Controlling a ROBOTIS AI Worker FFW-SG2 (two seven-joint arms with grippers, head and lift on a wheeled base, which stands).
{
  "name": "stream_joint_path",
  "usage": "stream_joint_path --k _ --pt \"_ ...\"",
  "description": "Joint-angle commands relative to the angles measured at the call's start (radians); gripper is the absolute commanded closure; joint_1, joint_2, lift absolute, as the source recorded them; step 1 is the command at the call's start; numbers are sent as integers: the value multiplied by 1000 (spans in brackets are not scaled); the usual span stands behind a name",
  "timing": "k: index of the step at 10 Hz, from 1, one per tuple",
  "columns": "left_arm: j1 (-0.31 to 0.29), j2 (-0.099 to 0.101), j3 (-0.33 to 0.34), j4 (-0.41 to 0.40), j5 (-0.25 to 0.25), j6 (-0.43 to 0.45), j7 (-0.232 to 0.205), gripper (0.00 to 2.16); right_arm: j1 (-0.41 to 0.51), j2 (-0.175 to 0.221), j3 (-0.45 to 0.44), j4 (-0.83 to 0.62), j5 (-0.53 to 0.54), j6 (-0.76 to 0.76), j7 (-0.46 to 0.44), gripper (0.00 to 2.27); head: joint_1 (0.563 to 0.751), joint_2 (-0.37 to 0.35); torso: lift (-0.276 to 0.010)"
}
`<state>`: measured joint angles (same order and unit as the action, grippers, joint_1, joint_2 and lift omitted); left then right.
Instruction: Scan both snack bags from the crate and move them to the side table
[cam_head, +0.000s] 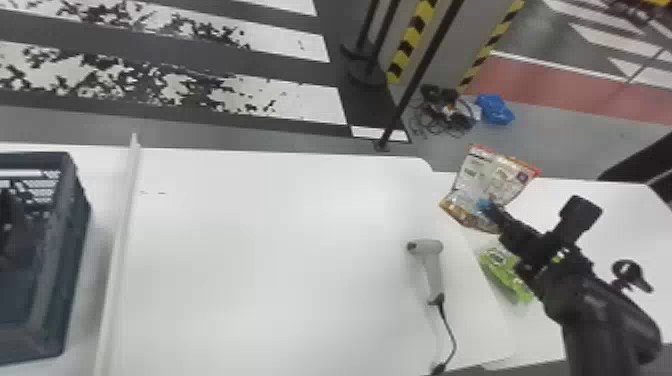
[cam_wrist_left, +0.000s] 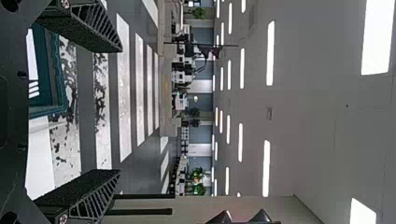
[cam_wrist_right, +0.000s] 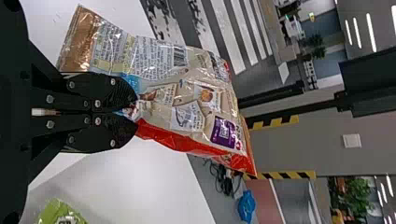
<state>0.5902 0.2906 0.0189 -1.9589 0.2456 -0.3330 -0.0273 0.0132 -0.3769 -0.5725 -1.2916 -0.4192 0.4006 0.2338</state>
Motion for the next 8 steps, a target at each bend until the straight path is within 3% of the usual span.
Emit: stream_joint_path --k 1,3,6,8 --pt "-3 5 -2 2 3 1 0 66 -26 -17 16 69 10 -76 -79 2246 695 -350 -29" --pt "-6 10 -7 0 4 4 -2 66 -75 -57 62 164 8 -144 -264 2246 695 -350 -29" --pt "-18 25 -20 9 18 1 -3 66 -193 -140 79 408 -10 -156 -297 2246 695 -350 -29" --pt "-18 28 -20 12 21 -5 -5 66 -219 -165 118 471 3 -168 -295 2243 695 -350 -29"
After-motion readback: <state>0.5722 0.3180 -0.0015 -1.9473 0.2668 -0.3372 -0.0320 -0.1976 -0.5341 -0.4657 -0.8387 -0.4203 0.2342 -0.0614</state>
